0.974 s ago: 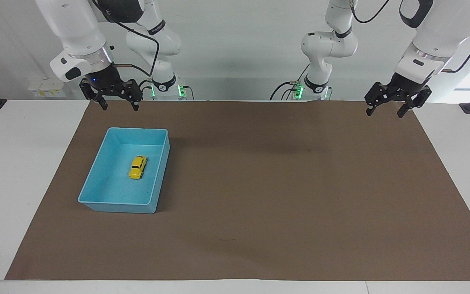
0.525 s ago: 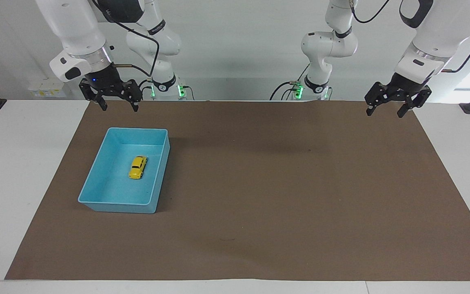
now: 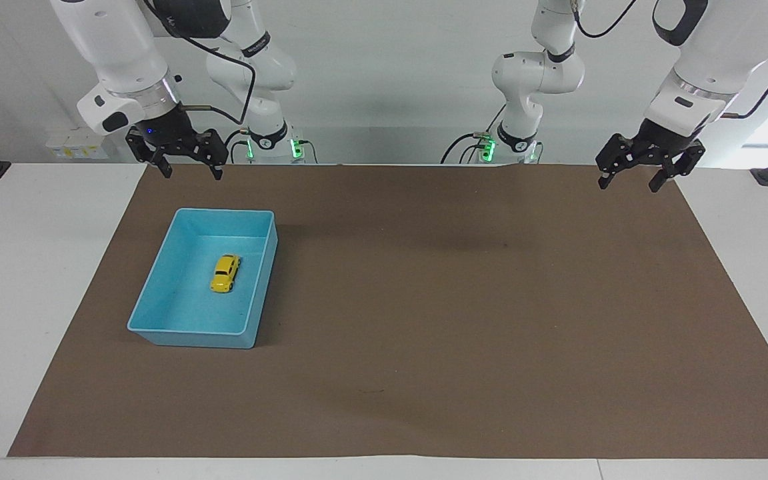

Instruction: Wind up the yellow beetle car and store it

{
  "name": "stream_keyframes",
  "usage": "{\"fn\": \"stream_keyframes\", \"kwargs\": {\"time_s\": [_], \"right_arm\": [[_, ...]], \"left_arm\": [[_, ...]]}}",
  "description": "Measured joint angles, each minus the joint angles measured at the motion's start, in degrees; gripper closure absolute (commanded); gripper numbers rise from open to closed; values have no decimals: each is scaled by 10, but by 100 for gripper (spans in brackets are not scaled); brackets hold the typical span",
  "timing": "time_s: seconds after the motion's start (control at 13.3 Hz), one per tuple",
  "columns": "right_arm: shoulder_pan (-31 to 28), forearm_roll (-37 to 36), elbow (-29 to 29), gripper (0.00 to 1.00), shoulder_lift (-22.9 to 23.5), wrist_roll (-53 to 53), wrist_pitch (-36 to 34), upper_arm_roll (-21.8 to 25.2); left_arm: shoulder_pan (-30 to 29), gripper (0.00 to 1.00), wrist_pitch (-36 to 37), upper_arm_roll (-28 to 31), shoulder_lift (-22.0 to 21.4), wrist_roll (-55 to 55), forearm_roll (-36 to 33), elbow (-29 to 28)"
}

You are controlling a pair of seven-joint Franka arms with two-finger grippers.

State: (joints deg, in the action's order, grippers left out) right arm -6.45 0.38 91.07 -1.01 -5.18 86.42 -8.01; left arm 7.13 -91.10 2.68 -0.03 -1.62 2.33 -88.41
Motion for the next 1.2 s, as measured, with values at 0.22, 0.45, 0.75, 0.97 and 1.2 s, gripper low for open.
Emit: {"fn": "stream_keyframes", "kwargs": {"time_s": [0.22,0.45,0.75,0.97,1.2], "right_arm": [[50,0,0,0,0,0,-4,52],[52,0,-2,0,0,0,-10,57],[52,0,-3,0,0,0,-15,57],[53,0,-4,0,0,0,-15,57],[53,0,-4,0,0,0,-15,57]], "left_arm": [[0,0,0,0,0,0,0,0],[0,0,0,0,0,0,0,0],[0,0,0,0,0,0,0,0],[0,0,0,0,0,0,0,0],[0,0,0,0,0,0,0,0]]}}
